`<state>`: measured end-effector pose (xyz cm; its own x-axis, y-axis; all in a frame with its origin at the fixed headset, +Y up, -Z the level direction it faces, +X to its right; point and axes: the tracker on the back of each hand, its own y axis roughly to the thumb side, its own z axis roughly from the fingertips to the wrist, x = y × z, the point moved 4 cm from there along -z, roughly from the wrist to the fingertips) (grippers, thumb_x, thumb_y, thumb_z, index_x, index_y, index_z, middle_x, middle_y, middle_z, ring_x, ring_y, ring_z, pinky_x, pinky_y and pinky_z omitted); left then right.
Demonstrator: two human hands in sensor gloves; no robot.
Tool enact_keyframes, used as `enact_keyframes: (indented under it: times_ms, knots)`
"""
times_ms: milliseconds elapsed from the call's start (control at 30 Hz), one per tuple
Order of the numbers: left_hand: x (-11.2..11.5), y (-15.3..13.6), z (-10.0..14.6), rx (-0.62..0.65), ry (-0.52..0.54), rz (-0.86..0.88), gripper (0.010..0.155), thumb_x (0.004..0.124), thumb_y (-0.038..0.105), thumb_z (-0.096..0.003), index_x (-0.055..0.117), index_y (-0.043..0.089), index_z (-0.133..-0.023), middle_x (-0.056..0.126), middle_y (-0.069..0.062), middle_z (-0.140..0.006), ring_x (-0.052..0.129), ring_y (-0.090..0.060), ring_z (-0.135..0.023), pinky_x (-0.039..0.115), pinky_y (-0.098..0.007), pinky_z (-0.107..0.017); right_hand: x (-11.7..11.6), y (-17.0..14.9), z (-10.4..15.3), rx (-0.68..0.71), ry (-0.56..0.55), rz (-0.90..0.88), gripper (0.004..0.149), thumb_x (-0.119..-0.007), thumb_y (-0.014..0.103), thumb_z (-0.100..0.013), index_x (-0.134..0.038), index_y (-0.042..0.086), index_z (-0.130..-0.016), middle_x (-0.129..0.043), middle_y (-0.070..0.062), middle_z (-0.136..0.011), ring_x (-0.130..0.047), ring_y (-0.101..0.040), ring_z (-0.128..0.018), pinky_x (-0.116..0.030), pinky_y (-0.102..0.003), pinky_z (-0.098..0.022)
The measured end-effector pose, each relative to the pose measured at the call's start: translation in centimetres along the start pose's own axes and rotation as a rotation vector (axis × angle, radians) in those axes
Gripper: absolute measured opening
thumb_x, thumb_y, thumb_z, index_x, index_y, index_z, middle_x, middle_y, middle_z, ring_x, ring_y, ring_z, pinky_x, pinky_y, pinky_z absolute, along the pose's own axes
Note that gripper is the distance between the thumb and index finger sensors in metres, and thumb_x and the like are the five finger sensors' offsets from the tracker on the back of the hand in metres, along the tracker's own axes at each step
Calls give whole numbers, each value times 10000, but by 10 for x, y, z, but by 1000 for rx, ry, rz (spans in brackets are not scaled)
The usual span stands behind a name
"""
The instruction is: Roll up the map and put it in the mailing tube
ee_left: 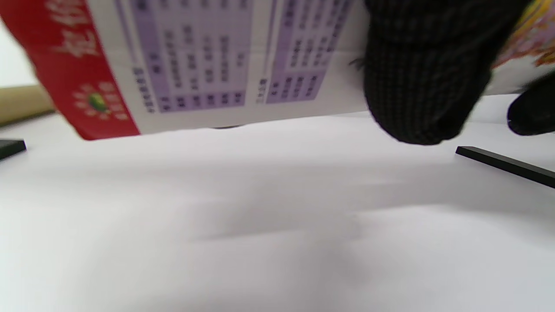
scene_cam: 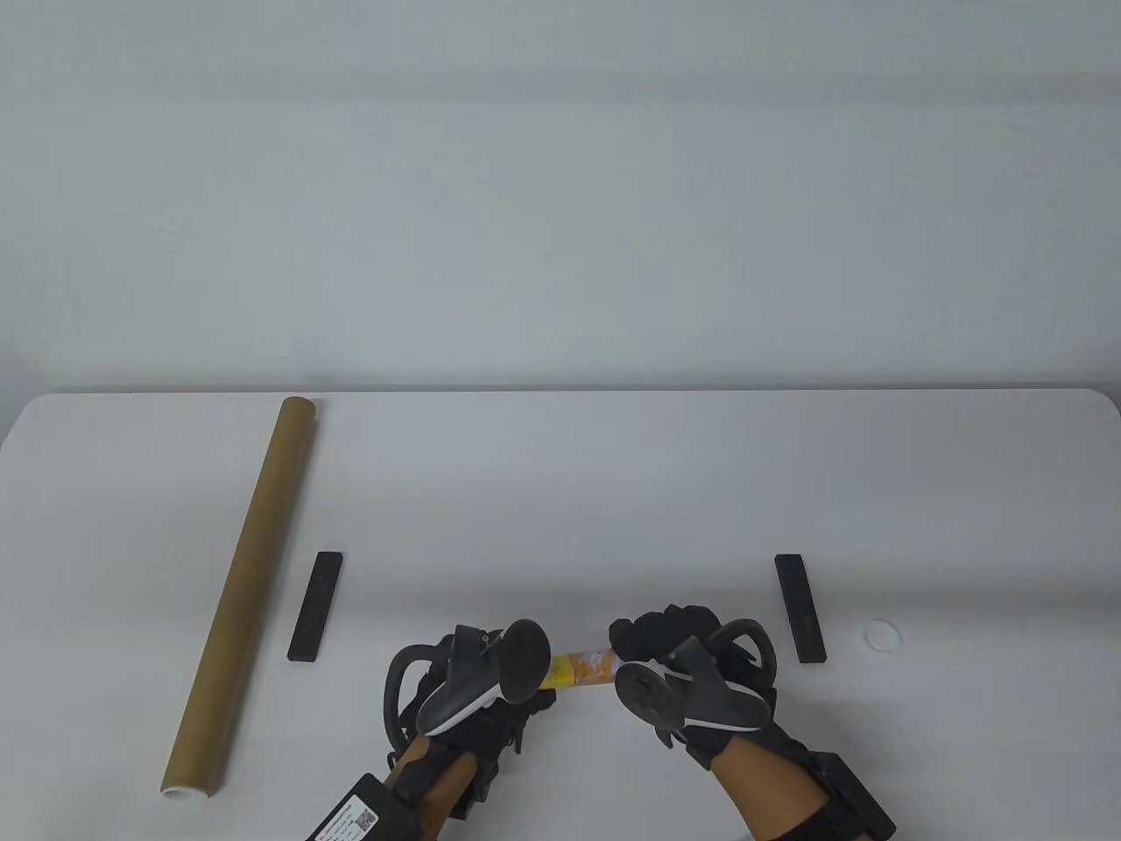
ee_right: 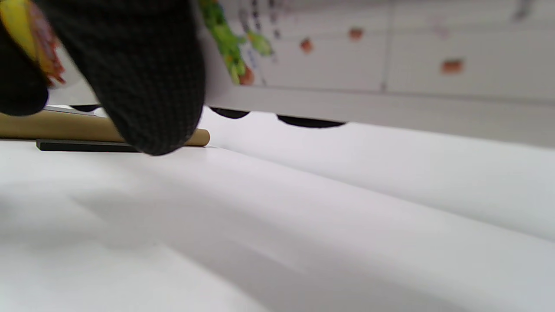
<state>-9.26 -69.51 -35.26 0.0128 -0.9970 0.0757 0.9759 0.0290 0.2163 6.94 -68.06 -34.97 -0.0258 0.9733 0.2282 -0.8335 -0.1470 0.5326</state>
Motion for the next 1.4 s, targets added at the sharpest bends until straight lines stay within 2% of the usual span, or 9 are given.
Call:
enact_keyframes:
  times_ms: [100, 267, 467, 633, 767, 833, 933, 1133, 1400]
  knots:
    - [-4, 4, 3, 3, 69, -72, 582, 956, 642, -298, 838, 407, -817, 957, 94, -682, 1024, -155, -612, 773, -398, -659, -5, -4, -2, -13, 38, -64, 564, -995, 423, -406, -878, 129, -873, -944, -24, -611, -998, -264, -471, -792, -552, -510]
    - [-11, 12, 9, 20, 182, -181, 591, 957, 640, -291, 831, 413, -822, 954, 98, -689, 1024, -150, -620, 771, -397, -664, -14, -14, -4, -31, 105, -199, 557, -995, 420, -409, -883, 123, -867, -946, -26, -604, -1000, -263, -462, -797, -552, -498]
    - [-12, 14, 9, 32, 190, -201, 531, 958, 619, -302, 850, 415, -780, 956, 100, -645, 1026, -141, -578, 777, -390, -654, -17, -14, -4, -25, 116, -225, 564, -993, 426, -409, -881, 121, -870, -946, -27, -608, -1000, -266, -465, -794, -554, -498]
    - [-9, 10, 6, 23, 112, -159, 484, 955, 608, -317, 858, 419, -752, 957, 99, -616, 1026, -146, -541, 786, -386, -641, -12, -8, -2, -13, 64, -129, 602, -985, 439, -413, -860, 118, -907, -941, -39, -662, -1004, -286, -534, -777, -563, -530]
    - [-4, 2, 1, 6, 11, -59, 479, 959, 608, -319, 866, 413, -746, 963, 94, -604, 1030, -144, -528, 794, -383, -633, -6, -2, 1, 6, 12, -52, 633, -978, 445, -419, -829, 126, -946, -917, -62, -733, -974, -328, -617, -729, -594, -575]
    - [4, -5, -3, -12, -111, 37, 481, 958, 610, -322, 864, 411, -750, 962, 95, -606, 1030, -145, -528, 794, -383, -633, -1, 3, 3, 20, -29, 14, 641, -976, 443, -420, -818, 133, -957, -909, -61, -753, -965, -330, -642, -718, -598, -591]
    - [11, -10, -5, -9, -209, 128, 483, 963, 600, -329, 862, 402, -757, 957, 85, -614, 1023, -155, -537, 783, -391, -639, 1, 7, 2, 35, -45, 65, 618, -981, 446, -412, -836, 148, -934, -923, -37, -715, -981, -300, -600, -740, -569, -586]
    - [9, -7, -4, -4, -125, 63, 530, 958, 614, -318, 848, 400, -791, 955, 86, -653, 1024, -153, -583, 774, -396, -654, -4, 4, 0, 30, 10, 14, 571, -989, 427, -414, -866, 140, -892, -939, -31, -653, -990, -286, -525, -769, -561, -544]
    - [-6, 6, 5, 23, 115, -114, 543, 950, 611, -320, 833, 409, -811, 947, 92, -689, 1019, -159, -621, 765, -396, -668, -12, -10, -4, -5, 93, -152, 564, -984, 427, -420, -877, 120, -880, -946, -40, -634, -999, -285, -496, -782, -562, -516]
